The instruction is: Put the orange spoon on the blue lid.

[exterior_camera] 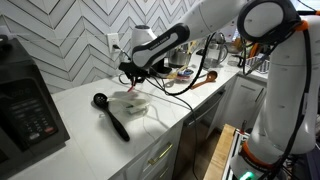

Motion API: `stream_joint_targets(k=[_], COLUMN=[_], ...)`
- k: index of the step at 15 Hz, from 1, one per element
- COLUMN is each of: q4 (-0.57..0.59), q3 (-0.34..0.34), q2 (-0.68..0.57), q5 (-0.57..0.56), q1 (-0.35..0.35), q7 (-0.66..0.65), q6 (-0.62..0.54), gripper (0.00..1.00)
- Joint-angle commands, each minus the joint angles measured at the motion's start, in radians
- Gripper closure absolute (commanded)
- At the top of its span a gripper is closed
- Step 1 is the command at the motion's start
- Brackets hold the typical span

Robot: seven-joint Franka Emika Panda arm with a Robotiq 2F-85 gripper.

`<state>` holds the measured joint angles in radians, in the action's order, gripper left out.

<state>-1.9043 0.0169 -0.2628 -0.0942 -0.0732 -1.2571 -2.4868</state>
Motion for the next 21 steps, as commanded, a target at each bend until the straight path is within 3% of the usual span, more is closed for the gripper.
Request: stream_joint_targets(k=[1,4,5,10,13,16,19,21], q4=[-0.054,-0.077,-0.056,0.137,0.275,0.396,0.503,0.538], q3=[-0.005,-0.063,-0.054,0.031,0.125,0.216,0.263,0.241], q2=[0.086,0.164,0.178,0.191,0.137,0.099,0.067,0.063], q5=[0.012,0.12,0.108,0.061,-0.049,-0.177,-0.227,-0.112], q1=[-0.042,-0.044,-0.049,0.024,0.082,0.118,0.137,0.156], q7=[-0.041,0.033,0.007,-0.076,-0.142,-0.217,-0.185,-0.068], q6=[-0.171,-0.293,-0.331,-0.359,-0.33,-0.221,-0.004,0.16], gripper=[0.97,0.97,0.97,0.97,0.97,0.97,0.97,0.97])
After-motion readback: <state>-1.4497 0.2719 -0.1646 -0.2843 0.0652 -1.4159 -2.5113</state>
